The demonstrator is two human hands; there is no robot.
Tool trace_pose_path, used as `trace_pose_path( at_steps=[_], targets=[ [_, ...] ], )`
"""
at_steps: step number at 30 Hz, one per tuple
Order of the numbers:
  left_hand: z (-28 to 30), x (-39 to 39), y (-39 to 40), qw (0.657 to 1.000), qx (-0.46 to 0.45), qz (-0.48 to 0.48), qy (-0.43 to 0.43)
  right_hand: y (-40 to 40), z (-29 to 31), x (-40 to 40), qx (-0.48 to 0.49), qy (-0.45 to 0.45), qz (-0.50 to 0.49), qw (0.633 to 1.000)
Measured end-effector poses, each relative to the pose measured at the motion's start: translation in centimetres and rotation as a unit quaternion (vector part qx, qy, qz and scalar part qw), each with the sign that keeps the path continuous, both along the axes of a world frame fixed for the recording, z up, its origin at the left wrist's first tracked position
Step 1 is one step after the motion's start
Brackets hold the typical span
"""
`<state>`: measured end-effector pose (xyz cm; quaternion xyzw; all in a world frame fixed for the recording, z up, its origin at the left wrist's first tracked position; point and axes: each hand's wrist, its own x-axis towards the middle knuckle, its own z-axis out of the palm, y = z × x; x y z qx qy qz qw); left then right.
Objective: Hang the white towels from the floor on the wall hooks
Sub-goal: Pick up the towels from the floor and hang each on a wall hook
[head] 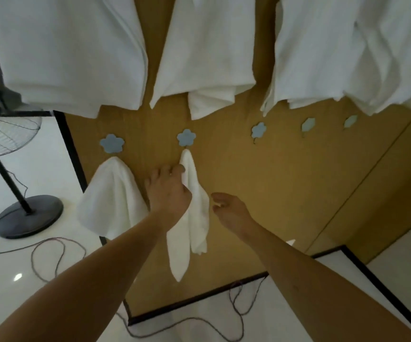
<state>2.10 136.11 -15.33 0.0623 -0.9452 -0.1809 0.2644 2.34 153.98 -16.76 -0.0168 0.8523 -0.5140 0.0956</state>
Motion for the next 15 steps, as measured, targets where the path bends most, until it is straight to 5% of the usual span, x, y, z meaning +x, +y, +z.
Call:
trace_pose_path(
  at_steps=[7, 15],
  targets=[
    [5.5, 2.9, 9.7, 0.974, 0.000, -0.226, -0.017, 8.9, 4.4, 5.9, 0.203, 0.116, -0.064, 0.970],
    [6.3, 13.7, 30.7, 0.902, -0.039, -0.425, -0.071, 28.6, 5.9, 21.8, 0.286, 0.117, -0.201, 0.929]
  ],
)
